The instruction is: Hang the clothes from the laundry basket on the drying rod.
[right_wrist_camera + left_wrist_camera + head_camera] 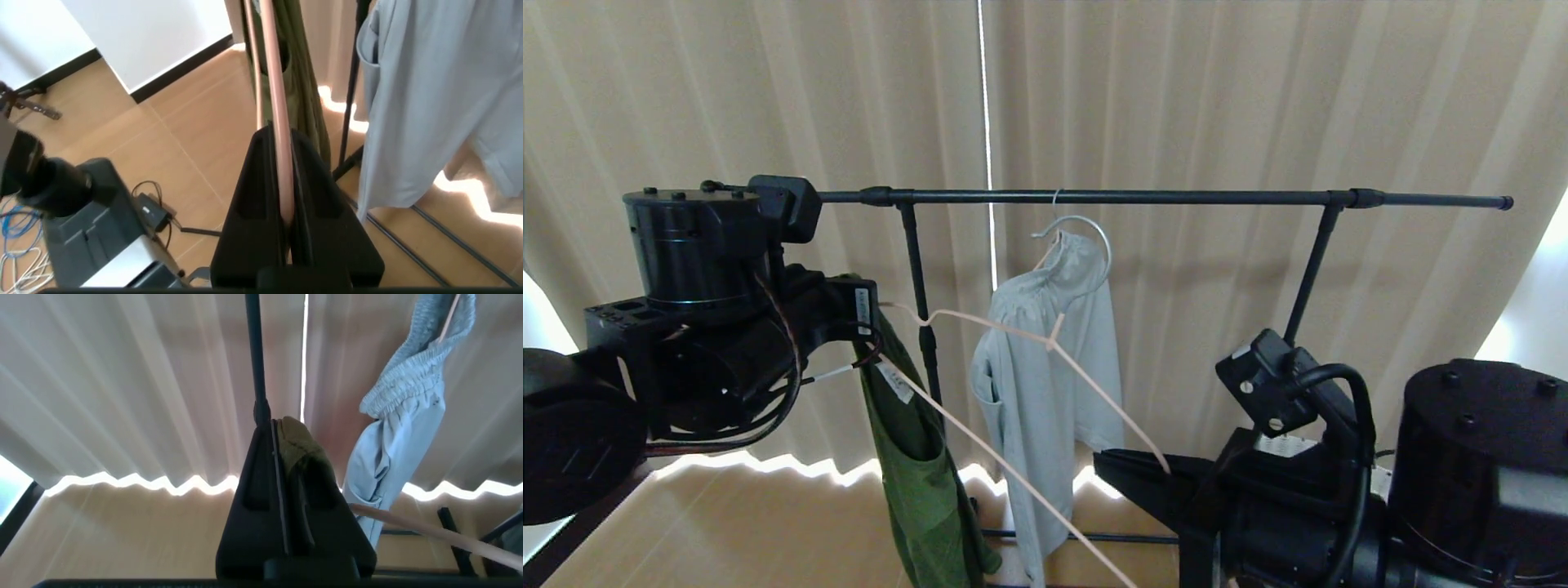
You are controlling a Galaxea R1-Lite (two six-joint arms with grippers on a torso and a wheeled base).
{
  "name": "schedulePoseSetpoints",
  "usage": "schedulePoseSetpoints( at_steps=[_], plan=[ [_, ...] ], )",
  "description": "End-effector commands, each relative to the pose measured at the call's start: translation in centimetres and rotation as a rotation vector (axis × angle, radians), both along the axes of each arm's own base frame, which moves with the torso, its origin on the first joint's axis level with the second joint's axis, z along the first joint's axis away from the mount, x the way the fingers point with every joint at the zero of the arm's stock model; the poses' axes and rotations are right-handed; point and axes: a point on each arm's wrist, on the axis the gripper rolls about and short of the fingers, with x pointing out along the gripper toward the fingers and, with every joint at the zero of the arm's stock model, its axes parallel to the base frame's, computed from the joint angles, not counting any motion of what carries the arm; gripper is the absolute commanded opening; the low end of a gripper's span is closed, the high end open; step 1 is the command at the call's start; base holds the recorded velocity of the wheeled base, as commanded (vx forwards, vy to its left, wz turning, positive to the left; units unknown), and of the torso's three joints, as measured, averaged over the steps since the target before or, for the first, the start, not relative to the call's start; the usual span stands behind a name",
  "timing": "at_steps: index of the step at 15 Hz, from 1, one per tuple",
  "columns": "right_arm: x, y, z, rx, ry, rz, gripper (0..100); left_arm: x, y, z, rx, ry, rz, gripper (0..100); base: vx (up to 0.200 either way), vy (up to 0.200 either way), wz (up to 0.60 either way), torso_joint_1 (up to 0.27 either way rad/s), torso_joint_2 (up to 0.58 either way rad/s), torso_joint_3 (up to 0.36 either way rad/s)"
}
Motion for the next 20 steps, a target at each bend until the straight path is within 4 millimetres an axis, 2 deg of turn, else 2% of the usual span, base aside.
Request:
schedulePoseSetpoints(
  at_steps=[1,5,7,9,12,15,20],
  plan=[
    [1.0,0.7,-0.5,-0.015,0.011,-0.015,0,-0.2,0.1,0.2,-0.003,-0.007,-0.001,0,0.0,0.0,0.0,0.0,0.0,0.0],
    [3.1,2.6,-1.2,-0.031,0.02,-0.046,0,-0.6,-0.6,0.3,0.003,-0.014,0.025,0,0.0,0.0,0.0,0.0,0.0,0.0],
    [3.5,3.0,-1.3,-0.032,0.021,-0.046,0,-0.8,-0.7,0.4,0.002,-0.019,0.025,0,0.0,0.0,0.0,0.0,0.0,0.0],
    [4.8,4.6,-2.0,-0.041,0.027,-0.052,0,-2.2,-1.4,1.5,-0.032,-0.052,-0.013,0,0.0,0.0,0.0,0.0,0.0,0.0],
    [5.9,5.9,-2.4,-0.037,0.027,-0.054,0,-4.3,-2.1,1.9,-0.048,-0.068,-0.08,0,0.0,0.0,0.0,0.0,0.0,0.0],
    [6.8,6.6,-2.8,-0.04,0.026,-0.107,0,-6.4,-2.8,2.8,-0.073,-0.097,-0.158,0,0.0,0.0,0.0,0.0,0.0,0.0],
    [8.0,6.3,-2.3,-0.003,0.032,-0.154,0,-7.4,-3.7,3.0,-0.097,-0.094,-0.313,0,0.0,0.0,0.0,0.0,0.0,0.0]
  ],
)
